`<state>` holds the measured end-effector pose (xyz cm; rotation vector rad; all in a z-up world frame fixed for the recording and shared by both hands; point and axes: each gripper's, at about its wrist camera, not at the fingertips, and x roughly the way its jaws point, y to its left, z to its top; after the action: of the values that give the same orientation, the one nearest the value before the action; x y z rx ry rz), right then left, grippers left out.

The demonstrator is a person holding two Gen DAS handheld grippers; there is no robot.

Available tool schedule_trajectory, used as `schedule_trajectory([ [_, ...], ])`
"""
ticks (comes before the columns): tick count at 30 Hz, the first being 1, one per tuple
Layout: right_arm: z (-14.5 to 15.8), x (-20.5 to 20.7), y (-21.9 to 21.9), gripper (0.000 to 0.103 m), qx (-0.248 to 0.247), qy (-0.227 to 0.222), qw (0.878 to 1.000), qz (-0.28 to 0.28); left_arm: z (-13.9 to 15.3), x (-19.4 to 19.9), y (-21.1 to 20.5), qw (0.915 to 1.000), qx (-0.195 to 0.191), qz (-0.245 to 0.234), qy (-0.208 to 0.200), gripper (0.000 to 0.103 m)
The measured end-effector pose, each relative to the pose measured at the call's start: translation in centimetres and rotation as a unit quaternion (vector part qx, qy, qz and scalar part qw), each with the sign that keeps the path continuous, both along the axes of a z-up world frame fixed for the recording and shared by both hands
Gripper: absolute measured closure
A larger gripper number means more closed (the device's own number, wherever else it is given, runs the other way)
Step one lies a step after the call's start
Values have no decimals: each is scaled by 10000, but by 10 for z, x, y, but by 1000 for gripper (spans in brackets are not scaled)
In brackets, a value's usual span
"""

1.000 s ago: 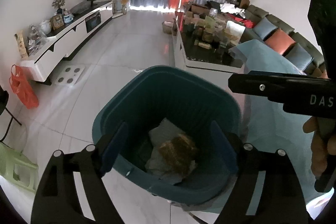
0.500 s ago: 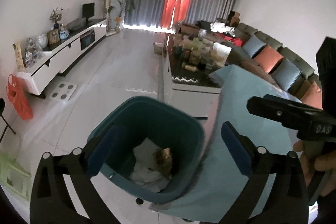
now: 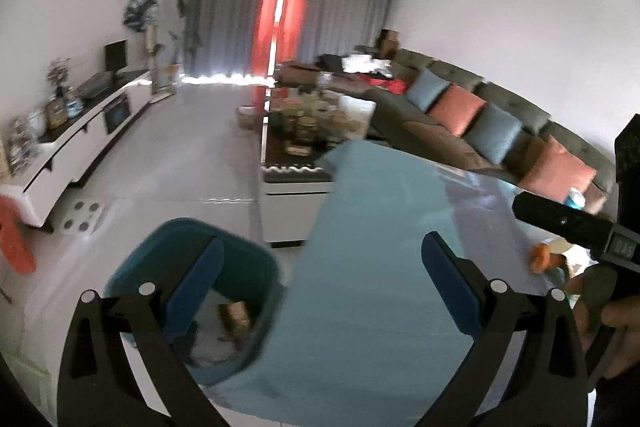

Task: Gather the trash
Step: 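Move both tools back over the table, then grasp the clear green-printed plastic wrapper with the left tool while the right tool grasps the gold foil bag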

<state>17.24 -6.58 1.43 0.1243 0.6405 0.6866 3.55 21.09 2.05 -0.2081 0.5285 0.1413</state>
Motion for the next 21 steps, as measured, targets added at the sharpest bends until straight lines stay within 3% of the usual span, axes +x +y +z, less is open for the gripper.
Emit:
schedule_trajectory([
  [11,11,-26,-90,7,42,-411,9960,-788,20,15,-91,9970,-13,-738,-230,5],
  [21,4,-61,-170,7,-197,-606,9831,-1715,13,27,-183,9884,-17,-1493,-274,5],
])
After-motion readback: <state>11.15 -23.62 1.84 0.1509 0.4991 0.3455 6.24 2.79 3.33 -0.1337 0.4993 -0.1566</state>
